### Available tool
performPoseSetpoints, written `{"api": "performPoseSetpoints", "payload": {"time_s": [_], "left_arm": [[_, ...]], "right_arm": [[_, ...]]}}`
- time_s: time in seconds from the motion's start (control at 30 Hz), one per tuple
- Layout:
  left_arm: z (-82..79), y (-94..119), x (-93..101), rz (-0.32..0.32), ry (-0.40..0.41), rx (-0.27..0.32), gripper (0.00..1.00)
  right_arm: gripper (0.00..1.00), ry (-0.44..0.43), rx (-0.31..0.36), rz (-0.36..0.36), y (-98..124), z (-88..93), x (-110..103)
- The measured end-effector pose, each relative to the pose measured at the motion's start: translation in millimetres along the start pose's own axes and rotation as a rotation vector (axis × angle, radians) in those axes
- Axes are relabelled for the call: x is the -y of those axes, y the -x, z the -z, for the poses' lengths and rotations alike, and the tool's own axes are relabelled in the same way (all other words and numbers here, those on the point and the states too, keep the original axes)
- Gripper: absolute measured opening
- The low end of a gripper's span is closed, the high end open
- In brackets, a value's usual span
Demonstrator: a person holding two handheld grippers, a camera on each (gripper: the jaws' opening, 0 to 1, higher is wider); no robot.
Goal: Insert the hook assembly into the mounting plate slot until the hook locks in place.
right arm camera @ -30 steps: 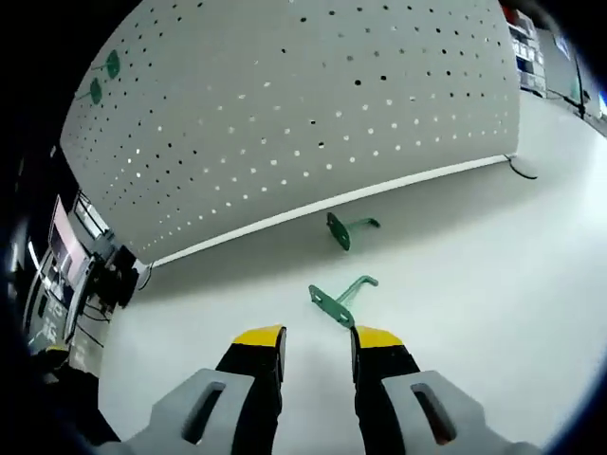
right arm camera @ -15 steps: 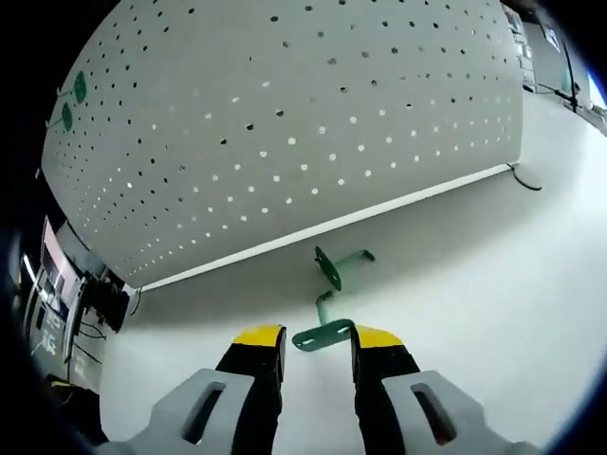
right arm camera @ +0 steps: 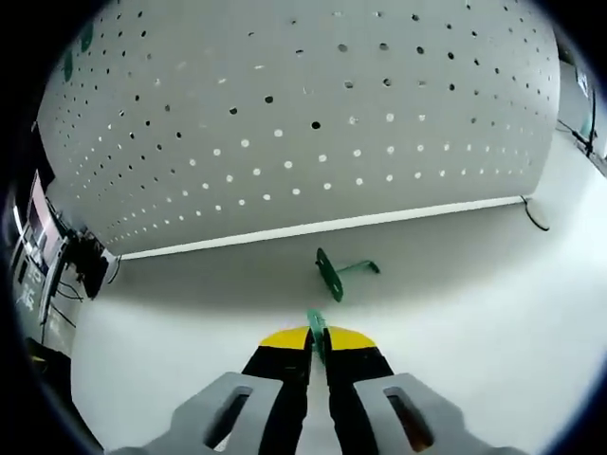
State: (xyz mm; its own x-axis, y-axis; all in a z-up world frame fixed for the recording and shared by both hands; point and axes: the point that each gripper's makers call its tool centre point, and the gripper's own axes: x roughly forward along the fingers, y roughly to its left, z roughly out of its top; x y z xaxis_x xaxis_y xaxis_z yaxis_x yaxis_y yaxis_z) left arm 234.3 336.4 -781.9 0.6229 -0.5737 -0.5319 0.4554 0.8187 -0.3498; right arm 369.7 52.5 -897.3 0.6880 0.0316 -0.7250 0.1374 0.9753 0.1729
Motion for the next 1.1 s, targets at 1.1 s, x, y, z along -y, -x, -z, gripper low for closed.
{"api": "performPoseSetpoints", "payload": {"time_s": [1.1], "left_arm": [[-37.9,0.7,24.0,0.008,-0.033,0.068,0.92]], "right_arm": [[0.0,0.078,0.196,-0.056,50.9,-36.2,-11.0]]}}
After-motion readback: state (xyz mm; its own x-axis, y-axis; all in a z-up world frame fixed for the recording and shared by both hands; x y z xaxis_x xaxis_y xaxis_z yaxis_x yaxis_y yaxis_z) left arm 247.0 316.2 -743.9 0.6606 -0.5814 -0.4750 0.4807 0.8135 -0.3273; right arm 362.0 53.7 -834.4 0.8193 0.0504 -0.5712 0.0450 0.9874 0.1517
